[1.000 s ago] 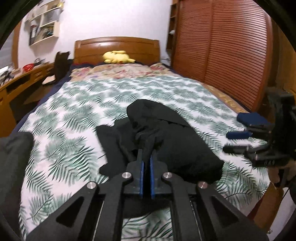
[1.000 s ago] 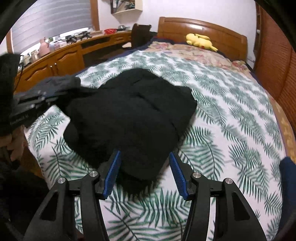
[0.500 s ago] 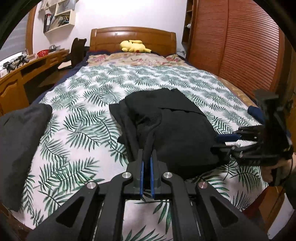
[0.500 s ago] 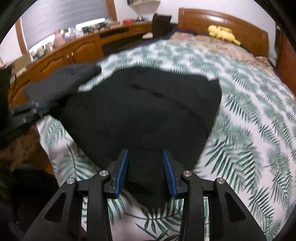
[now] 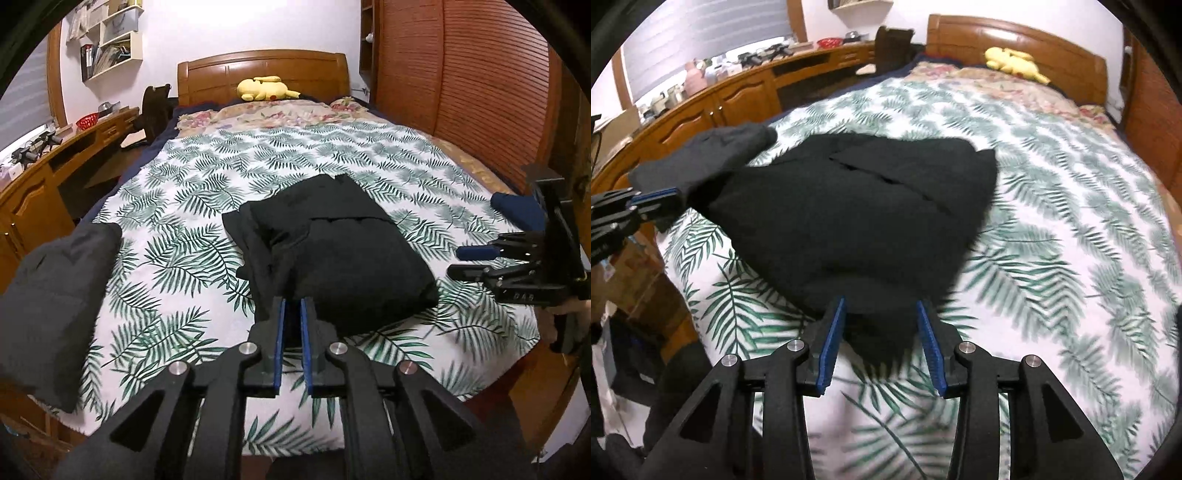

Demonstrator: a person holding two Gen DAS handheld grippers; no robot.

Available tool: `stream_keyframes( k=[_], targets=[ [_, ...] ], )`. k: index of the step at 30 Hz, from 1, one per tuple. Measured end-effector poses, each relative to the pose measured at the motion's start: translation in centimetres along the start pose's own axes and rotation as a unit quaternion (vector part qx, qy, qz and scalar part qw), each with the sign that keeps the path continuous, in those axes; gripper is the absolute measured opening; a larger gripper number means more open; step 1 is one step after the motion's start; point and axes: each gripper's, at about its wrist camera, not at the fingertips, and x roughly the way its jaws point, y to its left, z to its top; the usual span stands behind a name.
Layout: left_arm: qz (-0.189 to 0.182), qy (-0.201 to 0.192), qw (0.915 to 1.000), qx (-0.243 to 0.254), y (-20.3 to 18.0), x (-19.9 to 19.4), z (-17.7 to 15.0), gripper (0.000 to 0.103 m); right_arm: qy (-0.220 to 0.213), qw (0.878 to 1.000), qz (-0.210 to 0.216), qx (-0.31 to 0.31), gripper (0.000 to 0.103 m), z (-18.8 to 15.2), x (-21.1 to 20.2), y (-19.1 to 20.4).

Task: Fold large clothes

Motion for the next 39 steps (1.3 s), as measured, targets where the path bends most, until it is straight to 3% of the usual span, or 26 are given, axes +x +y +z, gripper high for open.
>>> stream_keyframes(
  k=[8, 16, 25, 30, 39],
  targets=[
    [0.009, -0.011, 0.9999, -0.01, 0.3, -3.8, -0.4, 0.023, -0.038, 0.999, -0.001, 0.024, 0.046, -1.5, -6.5, -2.2],
    [-0.004, 0.003, 0.9997, -0.023, 1.3, -2.3, -1.6, 0.031, -0.047, 0.998, -0.023, 0.035, 0.049, -1.8, -8.1, -4.1],
    [-0.011, 0.014, 0.9992, -0.037, 2.2, 0.0, -3.3, 0.036, -0.035, 0.999, -0.016, 0.037, 0.053, 0.0, -5.4, -4.4],
    [-0.013, 0.015, 0.9987, -0.046, 3.2, 1.6, -4.0, 0.037, -0.037, 0.999, -0.013, 0.032, 0.069, 2.0, -2.8, -4.5],
    [-0.042, 0.018, 0.9981, -0.04, 4.0, 5.4, -3.4, 0.039, -0.025, 0.998, -0.011, 0.053, 0.071, 7.1, 3.8, -7.5]
  ],
)
